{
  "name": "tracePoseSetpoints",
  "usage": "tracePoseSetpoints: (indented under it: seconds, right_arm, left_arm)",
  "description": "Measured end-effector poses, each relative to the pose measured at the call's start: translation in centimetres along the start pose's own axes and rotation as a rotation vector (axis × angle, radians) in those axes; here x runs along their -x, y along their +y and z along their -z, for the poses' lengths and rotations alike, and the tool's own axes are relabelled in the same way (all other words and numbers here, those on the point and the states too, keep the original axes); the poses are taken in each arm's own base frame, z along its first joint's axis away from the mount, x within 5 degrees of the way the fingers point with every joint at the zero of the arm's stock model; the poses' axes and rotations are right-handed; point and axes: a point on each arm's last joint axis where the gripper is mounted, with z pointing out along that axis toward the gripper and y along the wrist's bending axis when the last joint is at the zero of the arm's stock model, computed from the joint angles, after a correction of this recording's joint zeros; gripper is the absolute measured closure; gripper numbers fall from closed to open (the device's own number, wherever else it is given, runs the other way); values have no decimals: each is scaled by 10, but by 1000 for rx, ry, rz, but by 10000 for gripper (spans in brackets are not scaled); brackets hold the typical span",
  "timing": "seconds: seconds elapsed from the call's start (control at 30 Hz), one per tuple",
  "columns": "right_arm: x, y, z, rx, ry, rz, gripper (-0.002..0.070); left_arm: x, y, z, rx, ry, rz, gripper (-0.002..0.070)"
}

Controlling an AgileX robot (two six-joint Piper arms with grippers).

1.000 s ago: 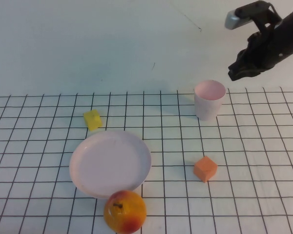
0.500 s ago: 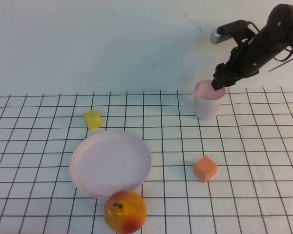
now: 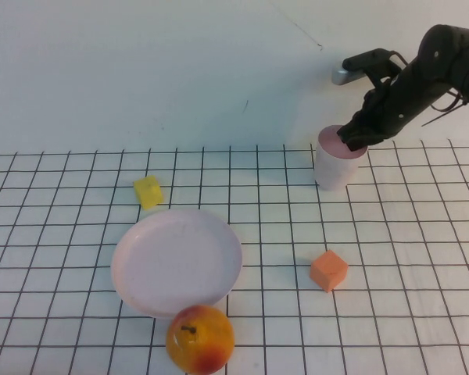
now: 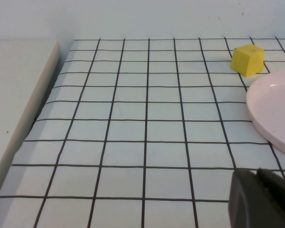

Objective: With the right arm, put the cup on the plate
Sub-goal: Pick up the cup from the table, then place the cup on the plate

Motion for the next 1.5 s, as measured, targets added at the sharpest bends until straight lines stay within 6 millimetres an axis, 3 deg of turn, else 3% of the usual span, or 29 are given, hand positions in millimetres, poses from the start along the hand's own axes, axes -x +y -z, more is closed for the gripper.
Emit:
tracePoseSetpoints:
  seconds: [0.17, 0.3, 0.47, 0.67, 0.87, 1.07, 1.5]
  right_arm:
    - [15, 4, 21, 4, -39, 24, 646]
    - [31, 27, 47, 53, -96, 59, 646]
    - [47, 92, 64, 130, -108, 192, 646]
    - [45, 181, 55, 223, -30, 371, 646]
    - [39, 237, 50, 252, -2, 487, 646]
    - [26, 254, 26, 279, 67, 527, 647]
    - [18, 257, -20, 288, 47, 554, 647]
  left_arm:
    - [0, 0, 0, 0, 0, 0, 678]
    - [0, 0, 0, 0, 0, 0, 678]
    - [0, 0, 0, 0, 0, 0, 678]
    - [0, 0, 0, 0, 0, 0, 678]
    - [0, 0, 0, 0, 0, 0, 678]
    - [0, 0, 0, 0, 0, 0, 678]
    - [0, 0, 0, 0, 0, 0, 678]
